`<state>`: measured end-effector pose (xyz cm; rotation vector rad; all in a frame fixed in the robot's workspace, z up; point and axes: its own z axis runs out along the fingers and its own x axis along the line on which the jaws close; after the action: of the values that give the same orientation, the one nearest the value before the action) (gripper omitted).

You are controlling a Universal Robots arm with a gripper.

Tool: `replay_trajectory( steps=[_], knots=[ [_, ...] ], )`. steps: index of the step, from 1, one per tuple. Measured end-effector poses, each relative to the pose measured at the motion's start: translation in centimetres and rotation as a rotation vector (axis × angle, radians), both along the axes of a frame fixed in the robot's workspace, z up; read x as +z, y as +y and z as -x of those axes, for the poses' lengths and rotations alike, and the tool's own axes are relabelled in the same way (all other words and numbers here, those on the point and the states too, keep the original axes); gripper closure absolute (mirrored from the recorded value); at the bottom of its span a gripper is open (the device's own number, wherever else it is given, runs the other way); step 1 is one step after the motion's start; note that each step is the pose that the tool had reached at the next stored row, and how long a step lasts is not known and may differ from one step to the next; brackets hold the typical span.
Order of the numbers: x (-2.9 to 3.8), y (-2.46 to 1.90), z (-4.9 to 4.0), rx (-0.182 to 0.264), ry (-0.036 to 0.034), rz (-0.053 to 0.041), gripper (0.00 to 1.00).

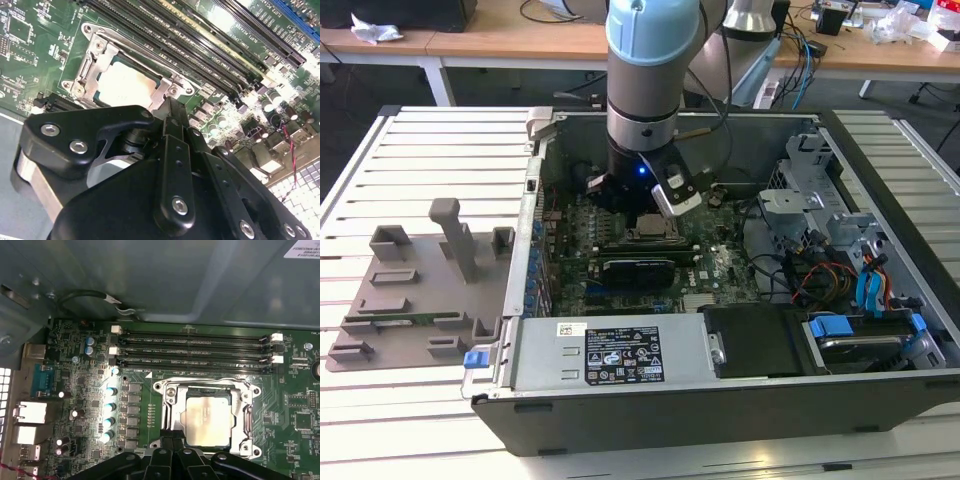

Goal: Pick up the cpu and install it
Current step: 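Install the second cpu locking lever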

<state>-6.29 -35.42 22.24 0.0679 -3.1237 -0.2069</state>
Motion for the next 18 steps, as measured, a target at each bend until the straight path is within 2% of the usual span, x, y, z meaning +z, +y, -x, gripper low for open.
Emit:
replay_trajectory(
  steps=[3,5,8,9,12,14,16,18],
  knots=[
    [0.07,0.22,-0.11,0.000,-0.0001,0.0093,0.89],
    [0.19,0.48,-0.24,0.000,-0.0001,0.0197,0.89],
    [0.73,0.95,-0.36,0.000,-0.0001,0.0300,0.89],
    [0.89,1.22,-0.58,0.000,-0.0001,0.0385,0.89],
    [0.92,1.62,-1.04,0.000,-0.0001,0.0563,0.89],
    [0.98,2.09,-1.42,0.000,0.0000,0.0812,0.89],
    [1.14,2.64,-1.66,0.000,-0.0001,0.1162,0.89],
    [1.28,3.02,-1.76,0.000,0.0000,0.1373,0.89]
  ],
)
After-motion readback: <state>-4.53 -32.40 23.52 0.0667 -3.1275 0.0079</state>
